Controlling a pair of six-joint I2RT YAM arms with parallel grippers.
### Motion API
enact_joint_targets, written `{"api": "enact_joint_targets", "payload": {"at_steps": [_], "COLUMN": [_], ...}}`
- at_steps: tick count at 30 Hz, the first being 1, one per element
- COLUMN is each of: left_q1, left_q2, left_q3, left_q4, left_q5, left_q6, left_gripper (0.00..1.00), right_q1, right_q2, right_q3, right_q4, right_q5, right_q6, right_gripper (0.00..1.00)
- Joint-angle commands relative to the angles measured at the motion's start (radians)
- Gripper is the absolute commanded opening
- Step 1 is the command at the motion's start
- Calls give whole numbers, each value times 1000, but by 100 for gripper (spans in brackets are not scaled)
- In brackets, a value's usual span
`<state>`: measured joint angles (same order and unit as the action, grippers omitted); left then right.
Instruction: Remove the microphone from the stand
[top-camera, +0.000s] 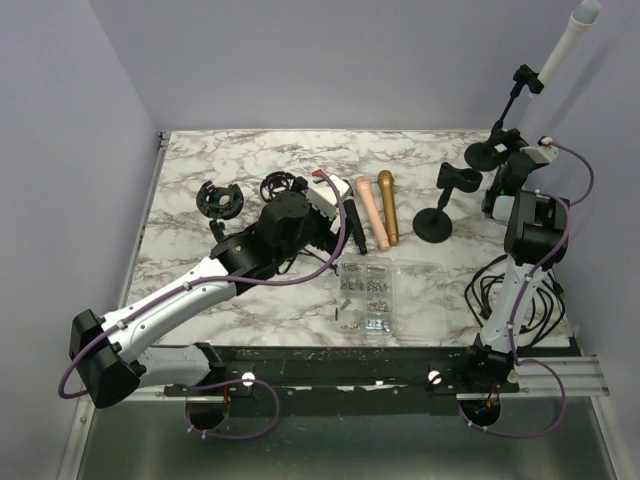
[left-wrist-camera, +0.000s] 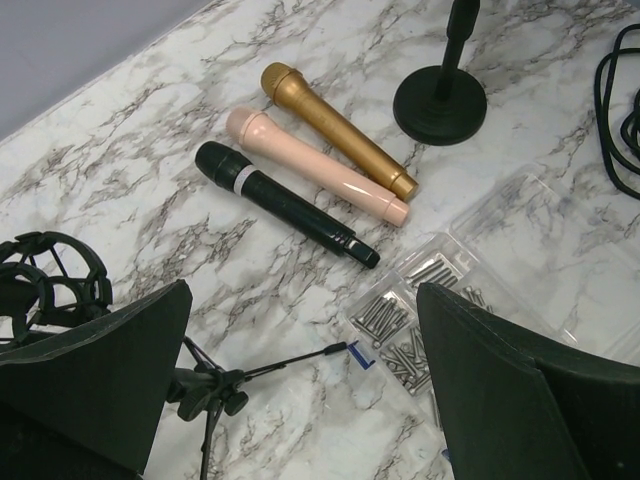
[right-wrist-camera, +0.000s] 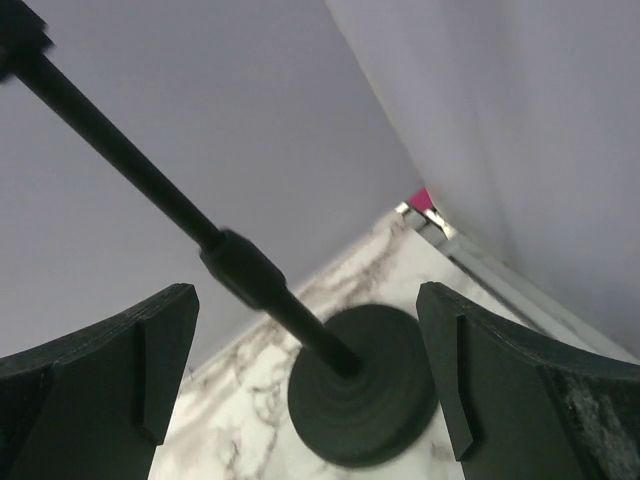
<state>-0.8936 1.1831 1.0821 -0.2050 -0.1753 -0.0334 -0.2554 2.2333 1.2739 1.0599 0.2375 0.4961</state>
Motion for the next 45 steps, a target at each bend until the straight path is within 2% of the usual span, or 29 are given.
{"api": "enact_joint_targets", "payload": {"at_steps": [1, 7, 15, 22, 25, 28, 33, 37, 45], "left_q1": [22, 30, 46, 60, 64, 64, 64, 64, 64], "left_q2": [15, 38, 62, 82, 84, 79, 65, 49, -1], "left_q3": [6, 2, 4, 6, 7, 9, 6, 4, -9], "left_q4": [32, 42, 45, 49, 50, 49, 50, 50, 50], "left_q5": [33, 59, 72, 88, 94, 98, 109, 115, 137], "left_q6": [-8, -8, -13, -21, -24, -25, -32, -36, -50], "left_gripper": [98, 98, 98, 98, 98, 98, 98, 98, 98], "right_q1": [-5, -4, 2, 18, 23, 30, 38, 42, 42], "right_q2": [95, 220, 365, 450, 452, 431, 395, 355, 227], "right_q3": [155, 321, 582, 738, 739, 695, 646, 592, 397], "right_q4": [2, -8, -144, -233, -239, -219, -230, -244, -239], "right_q5": [-37, -107, -122, -122, -140, -164, -166, -176, -150], "right_q6": [-47, -77, -179, -316, -367, -401, -444, -481, -529], "right_gripper": [100, 100, 100, 98, 90, 68, 49, 28, 10]}}
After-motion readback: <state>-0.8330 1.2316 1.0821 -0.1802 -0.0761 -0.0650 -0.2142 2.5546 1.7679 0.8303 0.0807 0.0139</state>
